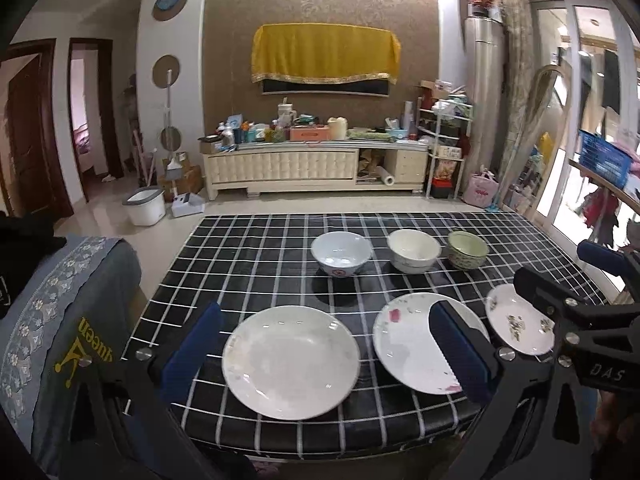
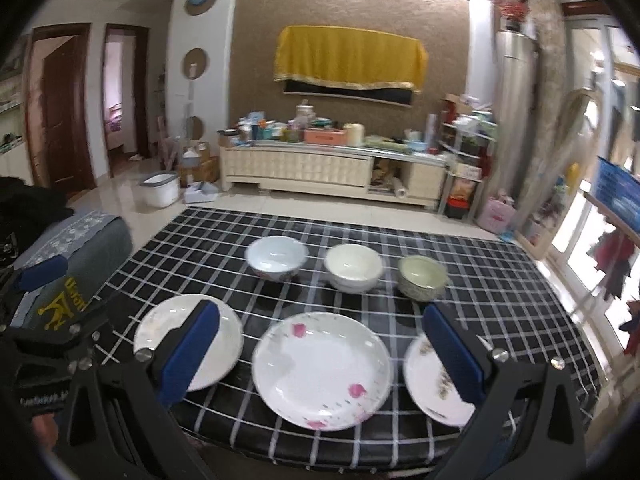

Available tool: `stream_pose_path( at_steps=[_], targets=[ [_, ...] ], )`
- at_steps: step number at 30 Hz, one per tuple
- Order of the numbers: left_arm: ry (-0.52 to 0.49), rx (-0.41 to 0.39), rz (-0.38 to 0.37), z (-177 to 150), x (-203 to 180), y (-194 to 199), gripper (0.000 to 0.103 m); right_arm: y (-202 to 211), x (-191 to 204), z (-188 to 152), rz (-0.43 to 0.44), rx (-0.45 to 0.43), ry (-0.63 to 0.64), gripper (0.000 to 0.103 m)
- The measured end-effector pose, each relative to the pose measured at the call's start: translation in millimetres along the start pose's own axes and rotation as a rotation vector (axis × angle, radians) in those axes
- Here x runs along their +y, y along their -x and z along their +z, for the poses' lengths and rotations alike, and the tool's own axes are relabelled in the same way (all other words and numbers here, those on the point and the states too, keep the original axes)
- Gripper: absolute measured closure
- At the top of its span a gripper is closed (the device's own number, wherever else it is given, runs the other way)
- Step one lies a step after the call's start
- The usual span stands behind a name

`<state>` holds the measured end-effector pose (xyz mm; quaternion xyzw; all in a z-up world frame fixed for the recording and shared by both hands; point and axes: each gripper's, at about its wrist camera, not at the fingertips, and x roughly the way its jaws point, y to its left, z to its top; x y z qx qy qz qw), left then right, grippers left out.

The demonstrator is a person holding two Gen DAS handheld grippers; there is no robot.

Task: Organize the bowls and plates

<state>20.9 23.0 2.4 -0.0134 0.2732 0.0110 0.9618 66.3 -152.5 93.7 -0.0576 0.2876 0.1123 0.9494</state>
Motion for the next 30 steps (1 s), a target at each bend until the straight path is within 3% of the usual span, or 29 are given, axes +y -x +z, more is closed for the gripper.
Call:
stream_pose_path(
  at_steps=[6, 13, 18, 21, 24, 30],
  targets=[
    [0.048, 0.078, 0.056, 3.0, 36.0, -30.0, 0.0, -47.6, 31.1, 11.4, 0.072, 0.066, 0.08, 0.0],
    [0.15, 0.201, 0.134, -17.1, 82.8, -71.0, 0.0, -106.1, 68.7, 4.2, 0.181, 0.183, 0.149, 0.0],
    [0.191, 0.283, 0.142, -37.3, 107.0, -95.8, 0.0, -139.4, 84.7, -7.9, 0.255, 0.285, 0.154, 0.003],
    [0.185, 0.364, 0.129, -50.6, 114.7, -117.8, 0.002, -159.3, 92.8, -18.6, 0.261, 0.333, 0.162, 0.006],
    [0.208, 0.429, 0.116, -66.3, 122.5, -138.5, 0.007, -176.1, 94.6, -28.5, 0.269, 0.381, 0.156, 0.017],
    [0.201, 0.486, 0.095, -81.0, 125.3, -159.8, 0.007, -202.7, 97.0, -43.0, 0.254, 0.458, 0.167, 0.025]
  ],
)
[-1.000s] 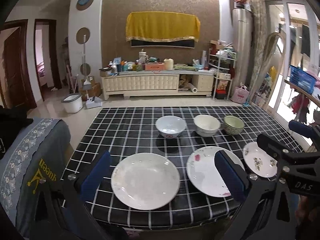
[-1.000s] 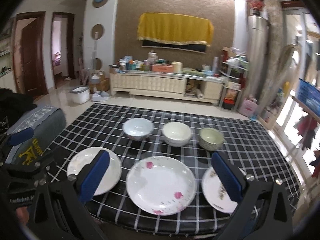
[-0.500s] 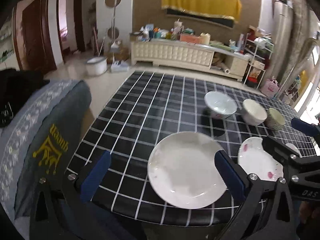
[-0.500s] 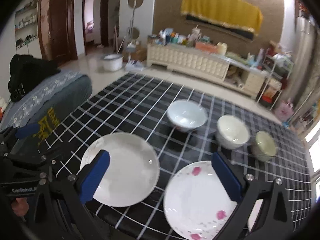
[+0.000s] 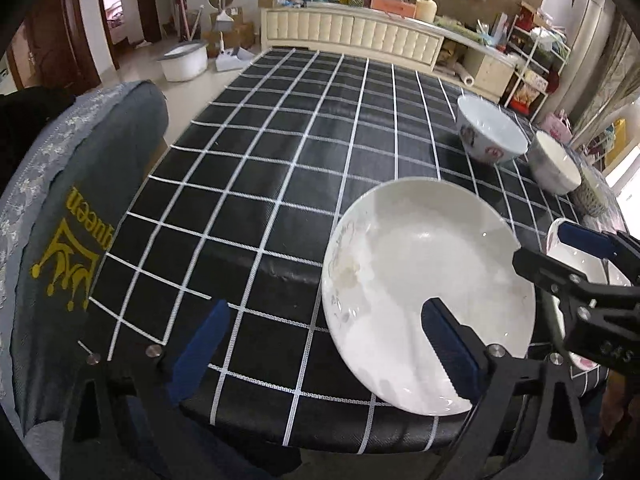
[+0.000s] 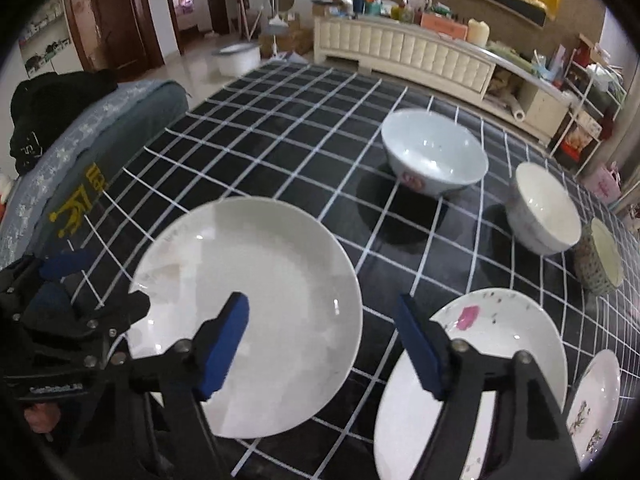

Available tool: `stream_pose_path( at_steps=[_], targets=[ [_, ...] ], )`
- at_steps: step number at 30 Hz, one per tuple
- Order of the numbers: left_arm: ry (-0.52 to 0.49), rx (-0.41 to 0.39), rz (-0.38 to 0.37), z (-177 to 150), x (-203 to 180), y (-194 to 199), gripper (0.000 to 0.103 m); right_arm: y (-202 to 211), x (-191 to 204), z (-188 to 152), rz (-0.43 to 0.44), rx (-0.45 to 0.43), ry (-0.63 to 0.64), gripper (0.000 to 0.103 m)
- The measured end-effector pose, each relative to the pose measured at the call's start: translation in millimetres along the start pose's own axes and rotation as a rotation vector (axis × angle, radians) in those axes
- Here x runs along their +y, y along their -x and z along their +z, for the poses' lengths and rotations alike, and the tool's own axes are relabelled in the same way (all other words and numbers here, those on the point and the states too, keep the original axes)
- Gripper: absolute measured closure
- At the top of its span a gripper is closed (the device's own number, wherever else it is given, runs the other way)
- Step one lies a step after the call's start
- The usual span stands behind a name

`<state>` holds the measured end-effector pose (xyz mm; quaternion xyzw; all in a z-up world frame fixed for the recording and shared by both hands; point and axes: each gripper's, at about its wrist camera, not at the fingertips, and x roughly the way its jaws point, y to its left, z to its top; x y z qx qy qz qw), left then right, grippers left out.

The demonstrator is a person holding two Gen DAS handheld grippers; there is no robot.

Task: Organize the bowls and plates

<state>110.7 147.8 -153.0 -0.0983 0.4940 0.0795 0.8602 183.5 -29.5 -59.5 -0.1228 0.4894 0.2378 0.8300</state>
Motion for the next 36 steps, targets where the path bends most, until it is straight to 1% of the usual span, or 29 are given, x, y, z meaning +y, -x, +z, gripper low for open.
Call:
stream_pose_path(
  at_steps=[2, 3, 7, 9, 10, 11, 14, 15, 17, 19, 22, 24, 27, 29, 30, 32, 34, 36],
  targets=[
    [-0.005, 0.005, -0.005, 0.6, 1.3, -5.0, 0.007, -6.4, -0.6, 0.7, 0.001, 0.009, 0.002, 0.025],
    [-0.01, 0.007, -0.002, 0.8, 0.6, -7.1, 0.011, -8.7, -0.6, 1.1, 0.006, 0.012, 0.001, 0.025],
    [-0.04, 0.036, 0.013, 1.7, -3.9, -22.4, 0.019, -19.2, -5.5, 1.8, 0.006, 0.026, -0.03, 0.027],
    [-0.045, 0.054, 0.006, 1.2, -4.4, -29.0, 0.02, -25.9, -8.7, 0.7, 0.017, 0.046, -0.043, 0.032],
    [-0.043, 0.061, 0.0, 1.0, -4.5, -30.7, 0.022, -28.7, -9.9, 0.2, 0.022, 0.055, -0.045, 0.037],
    [-0.038, 0.07, -0.009, 1.2, -4.2, -32.7, 0.027, -31.1, -10.3, -0.6, 0.025, 0.062, -0.045, 0.041],
    [-0.02, 0.093, -0.022, 1.0, -2.7, -39.0, 0.033, -35.5, -9.3, -2.8, 0.028, 0.074, -0.036, 0.051],
    [-0.016, 0.099, -0.022, 0.7, -2.5, -40.7, 0.038, -36.7, -9.4, -3.4, 0.025, 0.078, -0.036, 0.052],
    [-0.017, 0.11, -0.01, 0.3, -4.0, -44.1, 0.042, -39.2, -10.7, -4.8, 0.02, 0.089, -0.045, 0.057],
    [-0.014, 0.104, -0.012, 1.4, -3.7, -44.9, 0.042, -42.0, -12.4, -7.1, 0.024, 0.103, -0.063, 0.06],
    [-0.022, 0.099, -0.02, 4.1, -4.5, -45.8, 0.047, -41.7, -13.0, -10.1, 0.014, 0.088, -0.076, 0.065],
    [-0.046, 0.094, -0.019, 5.5, -8.4, -45.6, 0.05, -40.5, -13.0, -11.5, 0.008, 0.081, -0.081, 0.066],
    [-0.061, 0.083, -0.004, 7.4, -12.3, -45.7, 0.05, -39.9, -15.6, -11.6, 0.005, 0.081, -0.117, 0.07],
    [-0.061, 0.086, -0.025, 7.5, -14.1, -46.4, 0.051, -39.1, -17.5, -13.1, 0.005, 0.081, -0.142, 0.071],
    [-0.059, 0.088, -0.04, 7.5, -15.2, -46.5, 0.056, -38.5, -16.0, -13.9, -0.005, 0.078, -0.136, 0.071],
    [-0.057, 0.092, -0.059, 7.7, -16.3, -45.8, 0.063, -38.2, -14.4, -13.7, -0.015, 0.076, -0.132, 0.071],
    [-0.051, 0.092, -0.053, 8.4, -16.5, -45.9, 0.064, -38.3, -15.5, -13.5, -0.014, 0.079, -0.141, 0.071],
    [-0.044, 0.091, -0.05, 9.2, -15.6, -46.1, 0.068, -37.7, -17.8, -13.9, -0.01, 0.08, -0.161, 0.071]
  ],
)
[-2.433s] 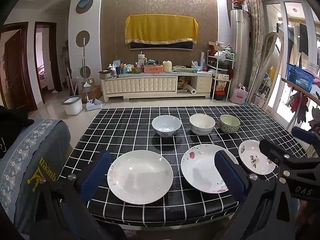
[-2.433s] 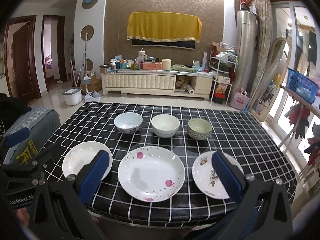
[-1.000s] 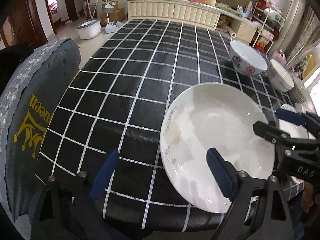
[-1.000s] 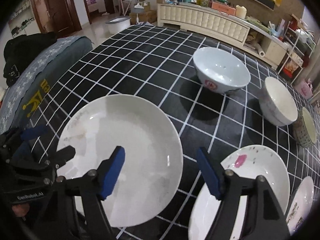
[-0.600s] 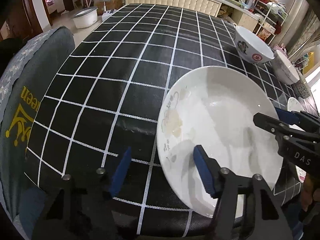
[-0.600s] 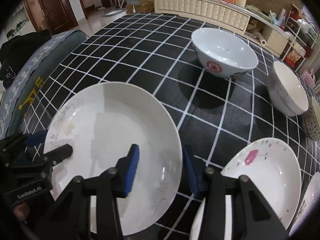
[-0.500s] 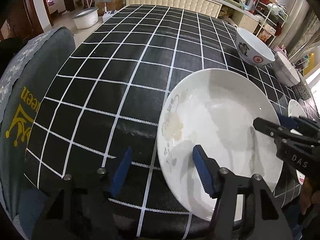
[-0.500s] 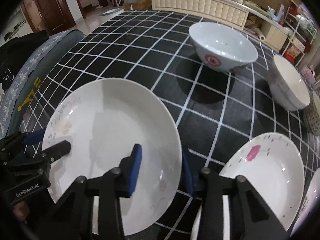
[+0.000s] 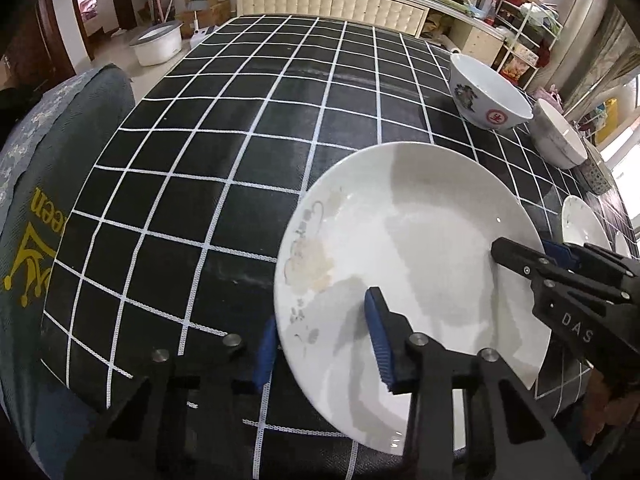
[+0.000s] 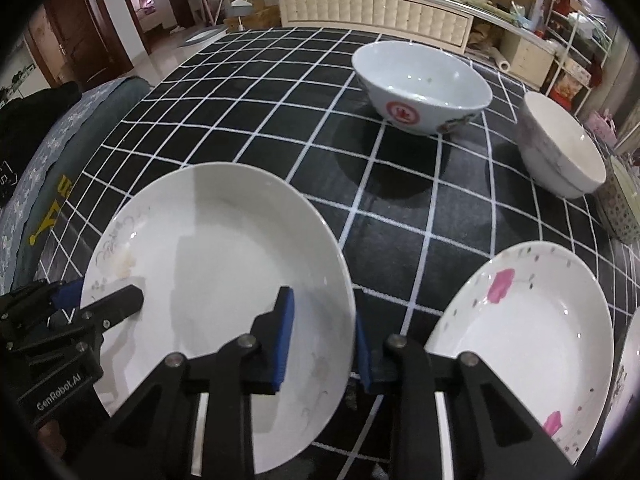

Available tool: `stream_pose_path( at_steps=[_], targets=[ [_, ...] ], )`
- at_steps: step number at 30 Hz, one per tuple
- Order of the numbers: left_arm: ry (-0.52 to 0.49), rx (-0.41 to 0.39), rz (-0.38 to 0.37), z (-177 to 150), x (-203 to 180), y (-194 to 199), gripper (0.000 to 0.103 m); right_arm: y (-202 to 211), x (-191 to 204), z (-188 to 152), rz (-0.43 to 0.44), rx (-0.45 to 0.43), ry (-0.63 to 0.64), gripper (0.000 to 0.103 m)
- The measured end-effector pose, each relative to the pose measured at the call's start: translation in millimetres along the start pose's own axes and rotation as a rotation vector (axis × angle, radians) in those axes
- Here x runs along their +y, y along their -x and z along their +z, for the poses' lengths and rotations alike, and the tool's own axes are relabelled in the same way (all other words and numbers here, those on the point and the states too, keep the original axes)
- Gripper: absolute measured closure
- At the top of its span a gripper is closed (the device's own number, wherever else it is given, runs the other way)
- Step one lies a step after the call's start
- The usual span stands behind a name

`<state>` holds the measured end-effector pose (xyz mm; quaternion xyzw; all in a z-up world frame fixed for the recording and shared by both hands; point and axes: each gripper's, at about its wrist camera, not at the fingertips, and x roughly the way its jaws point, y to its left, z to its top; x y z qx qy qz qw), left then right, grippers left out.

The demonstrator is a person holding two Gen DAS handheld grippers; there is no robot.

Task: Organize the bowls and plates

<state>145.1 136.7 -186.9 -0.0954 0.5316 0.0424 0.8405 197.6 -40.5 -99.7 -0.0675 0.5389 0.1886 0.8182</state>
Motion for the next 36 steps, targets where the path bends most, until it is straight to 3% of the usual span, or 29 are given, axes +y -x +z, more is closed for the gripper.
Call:
stream_pose_path(
  at_steps=[4, 12, 23, 29, 32, 36],
  targets=[
    [0.03, -0.001, -0.025, 1.6, 8.0, -0.2, 0.077, 1.5, -2.6, -0.2, 0.011, -0.009, -0.025, 0.074],
    [0.046, 0.008, -0.023, 4.9, 6.0, 2.2, 0.077, 13.7, -0.5, 10.5, 0.006, -0.026, -0.032, 0.074],
    [0.032, 0.014, 0.02, 10.4, 6.0, -0.1, 0.077, 0.9, 3.3, 17.0, -0.006, 0.017, -0.018, 0.074],
    [0.054, -0.005, 0.018, 11.5, 11.6, -2.8, 0.081, -6.4, 0.0, 16.6, 0.037, 0.045, -0.033, 0.074],
    [0.045, -0.019, 0.028, 12.6, 13.1, 0.3, 0.082, 2.4, -1.3, 17.4, -0.003, 0.009, -0.049, 0.073],
    [0.038, -0.046, 0.094, 11.9, 15.1, 7.9, 0.082, 18.5, -5.2, 13.1, 0.011, -0.039, -0.05, 0.072]
  ],
)
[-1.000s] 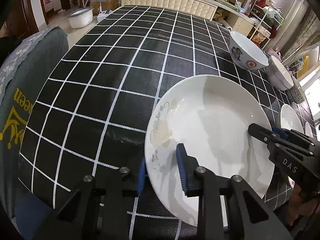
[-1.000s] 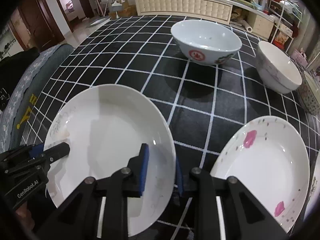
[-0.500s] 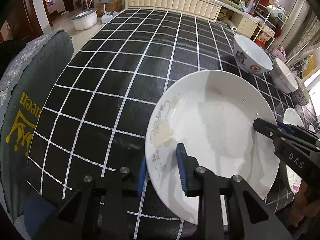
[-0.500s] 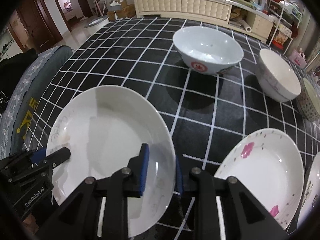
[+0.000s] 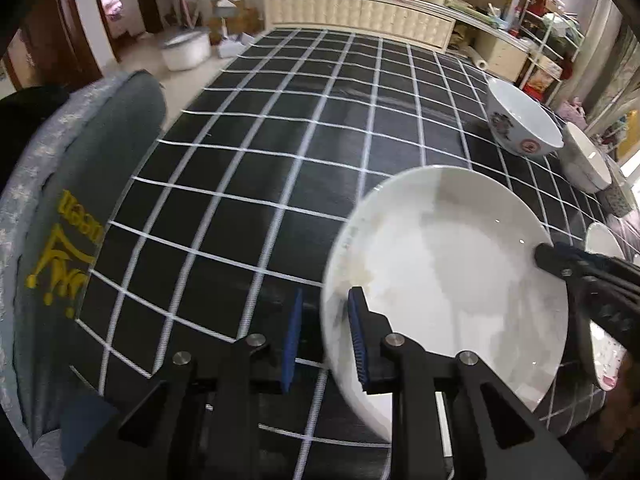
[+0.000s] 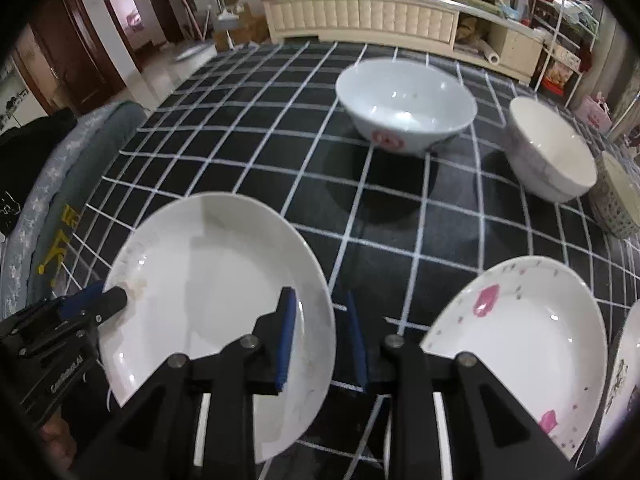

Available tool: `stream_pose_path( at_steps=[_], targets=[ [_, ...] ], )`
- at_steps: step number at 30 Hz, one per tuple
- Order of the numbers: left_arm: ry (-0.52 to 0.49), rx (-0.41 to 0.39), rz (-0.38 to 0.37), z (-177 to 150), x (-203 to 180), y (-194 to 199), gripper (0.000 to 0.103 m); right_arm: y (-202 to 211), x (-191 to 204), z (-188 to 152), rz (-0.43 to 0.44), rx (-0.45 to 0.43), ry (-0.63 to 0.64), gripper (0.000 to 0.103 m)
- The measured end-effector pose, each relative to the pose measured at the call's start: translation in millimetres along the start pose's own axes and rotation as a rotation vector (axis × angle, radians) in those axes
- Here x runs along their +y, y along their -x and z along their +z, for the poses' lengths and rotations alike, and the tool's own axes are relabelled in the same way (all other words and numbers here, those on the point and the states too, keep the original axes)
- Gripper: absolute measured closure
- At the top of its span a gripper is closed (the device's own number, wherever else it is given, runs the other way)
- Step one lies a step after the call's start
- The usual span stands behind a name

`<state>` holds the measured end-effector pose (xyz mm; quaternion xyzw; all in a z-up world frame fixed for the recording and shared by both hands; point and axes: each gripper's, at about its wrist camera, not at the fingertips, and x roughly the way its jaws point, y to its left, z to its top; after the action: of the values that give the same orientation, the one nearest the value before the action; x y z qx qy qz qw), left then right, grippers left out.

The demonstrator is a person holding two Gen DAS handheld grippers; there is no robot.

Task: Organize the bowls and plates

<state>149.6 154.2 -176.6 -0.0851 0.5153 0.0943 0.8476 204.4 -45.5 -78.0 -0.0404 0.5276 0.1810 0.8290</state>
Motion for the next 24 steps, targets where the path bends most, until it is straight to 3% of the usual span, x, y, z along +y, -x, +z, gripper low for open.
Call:
stream_pose_path(
  at_steps=[6, 10, 16, 24],
  targets=[
    [0.024, -0.027, -0.003, -2.5, 1.5, 20.0, 0.082, 21.7, -18.9, -14.7, 0.032, -0.022, -0.021, 0.072],
    [0.007, -0.079, -0.051, -2.0, -13.8, 46.4, 0.082, 39.3, -42.0, -25.1, 0.028, -0.037, -0.062, 0.072],
    [-0.085, -0.104, -0.129, -7.7, -61.6, 65.8, 0.082, 66.1, -79.2, -46.0, 0.004, -0.067, -0.123, 0.072],
    [-0.22, -0.045, -0.295, -22.1, -130.1, 68.6, 0.082, 85.8, -123.1, -71.6, -0.047, -0.089, -0.173, 0.072]
  ],
)
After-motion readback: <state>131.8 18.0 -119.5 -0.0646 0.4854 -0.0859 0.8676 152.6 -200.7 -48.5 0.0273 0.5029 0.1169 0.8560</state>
